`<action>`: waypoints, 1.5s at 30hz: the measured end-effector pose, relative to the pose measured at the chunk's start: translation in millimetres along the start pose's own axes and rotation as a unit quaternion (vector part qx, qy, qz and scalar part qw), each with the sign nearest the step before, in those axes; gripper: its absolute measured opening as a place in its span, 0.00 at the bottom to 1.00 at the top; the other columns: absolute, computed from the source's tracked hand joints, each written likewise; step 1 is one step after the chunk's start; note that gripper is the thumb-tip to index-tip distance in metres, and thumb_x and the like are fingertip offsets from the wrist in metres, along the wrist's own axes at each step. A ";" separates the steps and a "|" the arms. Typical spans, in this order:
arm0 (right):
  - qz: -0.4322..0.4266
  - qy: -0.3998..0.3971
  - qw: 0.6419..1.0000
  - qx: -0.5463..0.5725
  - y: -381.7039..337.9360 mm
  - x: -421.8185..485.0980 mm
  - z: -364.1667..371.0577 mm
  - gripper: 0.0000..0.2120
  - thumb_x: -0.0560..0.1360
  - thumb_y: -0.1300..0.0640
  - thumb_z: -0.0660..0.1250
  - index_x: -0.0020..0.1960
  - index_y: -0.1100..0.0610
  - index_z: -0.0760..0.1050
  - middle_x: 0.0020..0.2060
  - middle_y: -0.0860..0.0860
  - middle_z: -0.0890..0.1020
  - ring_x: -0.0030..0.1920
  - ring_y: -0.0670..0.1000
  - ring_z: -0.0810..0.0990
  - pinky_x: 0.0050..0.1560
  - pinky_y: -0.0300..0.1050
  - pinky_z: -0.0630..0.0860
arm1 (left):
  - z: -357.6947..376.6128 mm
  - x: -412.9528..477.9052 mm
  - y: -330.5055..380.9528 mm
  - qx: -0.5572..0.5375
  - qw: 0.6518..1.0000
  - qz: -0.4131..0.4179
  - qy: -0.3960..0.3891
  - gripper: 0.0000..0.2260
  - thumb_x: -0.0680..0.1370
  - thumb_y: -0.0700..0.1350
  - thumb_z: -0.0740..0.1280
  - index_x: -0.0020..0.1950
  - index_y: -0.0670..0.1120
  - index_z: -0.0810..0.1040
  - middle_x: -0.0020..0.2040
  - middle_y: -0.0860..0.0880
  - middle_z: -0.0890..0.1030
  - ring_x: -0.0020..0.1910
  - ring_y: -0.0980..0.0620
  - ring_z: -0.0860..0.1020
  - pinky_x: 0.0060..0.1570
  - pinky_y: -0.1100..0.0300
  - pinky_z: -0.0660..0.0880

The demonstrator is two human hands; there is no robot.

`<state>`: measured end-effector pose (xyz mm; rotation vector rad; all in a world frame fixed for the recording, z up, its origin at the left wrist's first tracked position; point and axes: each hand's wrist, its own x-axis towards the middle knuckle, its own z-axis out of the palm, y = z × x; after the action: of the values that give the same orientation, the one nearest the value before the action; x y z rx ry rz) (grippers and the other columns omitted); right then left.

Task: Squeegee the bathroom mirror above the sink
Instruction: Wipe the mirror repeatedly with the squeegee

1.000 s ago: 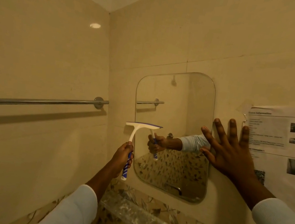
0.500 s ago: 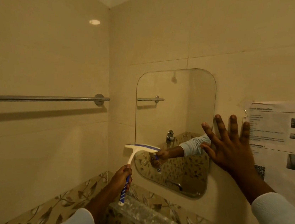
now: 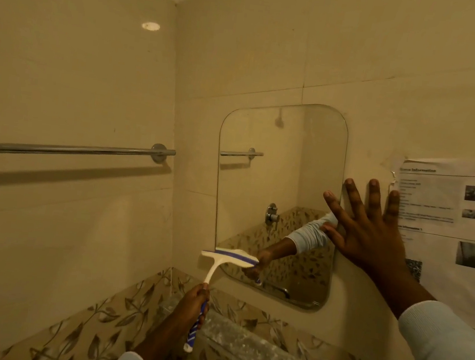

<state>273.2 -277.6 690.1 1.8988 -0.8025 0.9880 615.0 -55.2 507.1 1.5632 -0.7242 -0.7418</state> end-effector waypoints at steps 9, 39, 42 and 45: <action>0.001 0.011 1.000 -0.003 -1.0 -0.6 -4.6 0.41 0.79 0.25 0.50 0.86 0.45 0.51 0.86 0.59 0.48 0.84 0.71 0.45 0.79 0.77 0.44 | 0.9 -7.4 -24.2 0.026 0.999 -0.038 0.016 0.17 0.88 0.49 0.55 0.60 0.37 0.75 0.31 0.46 0.71 0.27 0.50 0.66 0.28 0.59 0.63; 0.009 -0.014 1.000 0.026 -2.7 0.6 -10.6 0.39 0.81 0.27 0.49 0.86 0.44 0.49 0.86 0.58 0.47 0.84 0.70 0.43 0.78 0.78 0.45 | 56.9 -30.9 240.0 -0.120 0.948 0.293 0.033 0.14 0.87 0.53 0.56 0.48 0.46 0.72 0.32 0.49 0.71 0.26 0.54 0.67 0.27 0.60 0.68; 0.009 -0.019 0.999 0.028 -2.4 1.9 -10.2 0.40 0.80 0.27 0.49 0.86 0.44 0.48 0.86 0.57 0.46 0.84 0.70 0.43 0.78 0.78 0.44 | 61.5 -29.0 266.3 -0.134 0.949 0.283 0.040 0.16 0.87 0.55 0.56 0.48 0.46 0.71 0.31 0.48 0.69 0.27 0.53 0.64 0.28 0.58 0.65; 0.007 -0.017 1.000 0.025 -1.9 1.2 -8.1 0.40 0.80 0.26 0.49 0.86 0.44 0.48 0.86 0.57 0.46 0.84 0.70 0.43 0.78 0.79 0.45 | 69.7 -25.1 288.1 -0.132 0.947 0.290 0.031 0.17 0.87 0.57 0.56 0.48 0.45 0.71 0.31 0.49 0.69 0.26 0.53 0.64 0.27 0.58 0.64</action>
<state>272.7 -269.8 693.2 1.9597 -0.8175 0.9953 532.5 -107.5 788.0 1.0431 -0.9379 -0.3294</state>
